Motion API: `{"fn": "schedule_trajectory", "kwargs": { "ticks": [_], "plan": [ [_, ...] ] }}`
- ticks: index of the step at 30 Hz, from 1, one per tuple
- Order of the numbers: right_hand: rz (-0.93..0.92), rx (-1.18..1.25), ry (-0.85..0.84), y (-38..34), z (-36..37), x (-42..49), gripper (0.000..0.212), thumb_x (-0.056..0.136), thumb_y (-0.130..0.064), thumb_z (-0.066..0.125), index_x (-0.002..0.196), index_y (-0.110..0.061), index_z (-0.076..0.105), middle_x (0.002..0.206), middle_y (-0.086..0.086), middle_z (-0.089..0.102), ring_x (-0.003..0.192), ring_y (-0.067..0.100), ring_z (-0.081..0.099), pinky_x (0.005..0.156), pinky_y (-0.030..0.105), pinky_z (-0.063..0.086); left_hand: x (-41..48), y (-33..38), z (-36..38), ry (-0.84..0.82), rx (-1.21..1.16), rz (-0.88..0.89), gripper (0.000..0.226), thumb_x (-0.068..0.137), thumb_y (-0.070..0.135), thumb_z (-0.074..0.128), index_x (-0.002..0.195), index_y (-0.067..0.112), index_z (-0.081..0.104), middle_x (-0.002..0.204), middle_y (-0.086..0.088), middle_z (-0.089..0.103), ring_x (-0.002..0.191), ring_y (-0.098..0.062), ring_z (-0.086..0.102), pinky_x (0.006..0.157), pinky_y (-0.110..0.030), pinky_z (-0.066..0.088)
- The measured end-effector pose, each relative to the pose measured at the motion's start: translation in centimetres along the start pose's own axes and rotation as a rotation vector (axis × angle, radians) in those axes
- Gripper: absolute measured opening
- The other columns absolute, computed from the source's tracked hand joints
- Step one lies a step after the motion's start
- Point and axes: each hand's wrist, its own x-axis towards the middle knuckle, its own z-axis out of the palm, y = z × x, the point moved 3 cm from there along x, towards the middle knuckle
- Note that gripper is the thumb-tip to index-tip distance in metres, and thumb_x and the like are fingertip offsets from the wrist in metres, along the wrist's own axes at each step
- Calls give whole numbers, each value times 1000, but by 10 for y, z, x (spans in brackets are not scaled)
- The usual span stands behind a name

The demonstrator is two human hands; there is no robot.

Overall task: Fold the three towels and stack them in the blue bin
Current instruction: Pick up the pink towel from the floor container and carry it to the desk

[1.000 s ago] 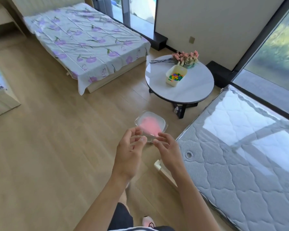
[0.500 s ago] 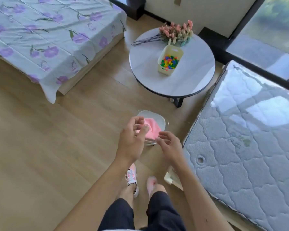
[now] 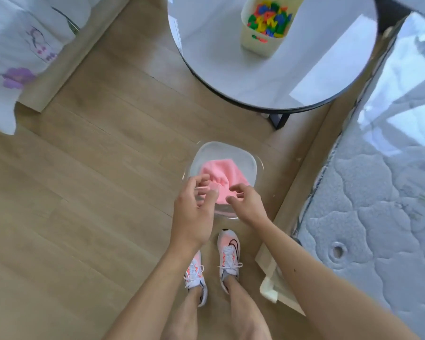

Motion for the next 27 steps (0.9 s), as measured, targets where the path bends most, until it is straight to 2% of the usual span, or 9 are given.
{"fn": "schedule_trajectory", "kwargs": {
  "ticks": [2, 7, 10, 12, 15, 18, 21, 24, 27],
  "plan": [
    [20, -112, -67, 26, 25, 44, 37, 87, -25, 68, 123, -15, 65, 130, 6, 60, 100, 18, 60, 86, 29, 43, 21, -32, 8, -3, 5, -27, 21, 94, 18, 63, 114, 22, 62, 110, 11, 64, 97, 2, 63, 75, -8, 46],
    [36, -464, -255, 78, 75, 122, 37, 85, -35, 67, 120, -25, 68, 133, 12, 56, 126, 27, 49, 105, 42, 41, 53, -86, 17, 16, 2, -73, 19, 94, 15, 61, 112, 20, 63, 108, 9, 65, 90, 3, 63, 74, -5, 44],
    [51, -576, -331, 97, 95, 147, 30, 84, -38, 61, 108, -26, 73, 122, 10, 60, 117, 30, 52, 100, 45, 45, 62, -105, 20, 8, 17, -81, 19, 94, 14, 61, 112, 19, 64, 108, 11, 65, 92, 3, 62, 75, -6, 45],
    [65, -605, -358, 102, 102, 154, 25, 80, -42, 58, 89, -23, 72, 101, 4, 66, 100, 29, 59, 92, 45, 49, 67, -109, 21, 2, 32, -90, 18, 94, 14, 61, 111, 22, 63, 106, 12, 64, 93, 0, 62, 75, -6, 44],
    [62, -570, -329, 98, 100, 155, 19, 80, -38, 58, 72, -21, 58, 77, 1, 61, 82, 28, 61, 81, 42, 51, 71, -108, 20, 1, 33, -110, 19, 94, 14, 62, 111, 23, 62, 106, 10, 63, 92, -3, 62, 73, -6, 44],
    [40, -443, -189, 84, 84, 145, 16, 76, -29, 57, 71, -16, 66, 69, 1, 66, 74, 27, 65, 73, 39, 55, 70, -97, 18, -3, 32, -113, 21, 94, 14, 62, 113, 22, 61, 105, 10, 62, 89, -1, 62, 70, -5, 43],
    [-3, -264, -72, 59, 58, 129, 20, 76, -18, 60, 83, -17, 79, 83, 1, 76, 83, 22, 69, 74, 35, 56, 65, -74, 15, -14, 35, -108, 20, 93, 15, 62, 113, 20, 62, 102, 13, 62, 88, 0, 62, 68, -4, 43],
    [-64, -135, 26, 29, 27, 100, 28, 83, -12, 59, 103, -19, 78, 103, 1, 76, 96, 18, 66, 84, 35, 54, 57, -47, 12, -26, 36, -93, 20, 94, 16, 62, 113, 21, 61, 103, 14, 62, 88, 1, 62, 69, -4, 43],
    [-130, -32, 92, 3, -6, 65, 27, 89, -10, 56, 104, -21, 75, 103, 1, 75, 93, 15, 67, 82, 32, 55, 42, -19, 8, -33, 30, -76, 21, 94, 18, 62, 114, 21, 61, 108, 10, 62, 89, -2, 62, 70, -5, 43]
  ]
}}
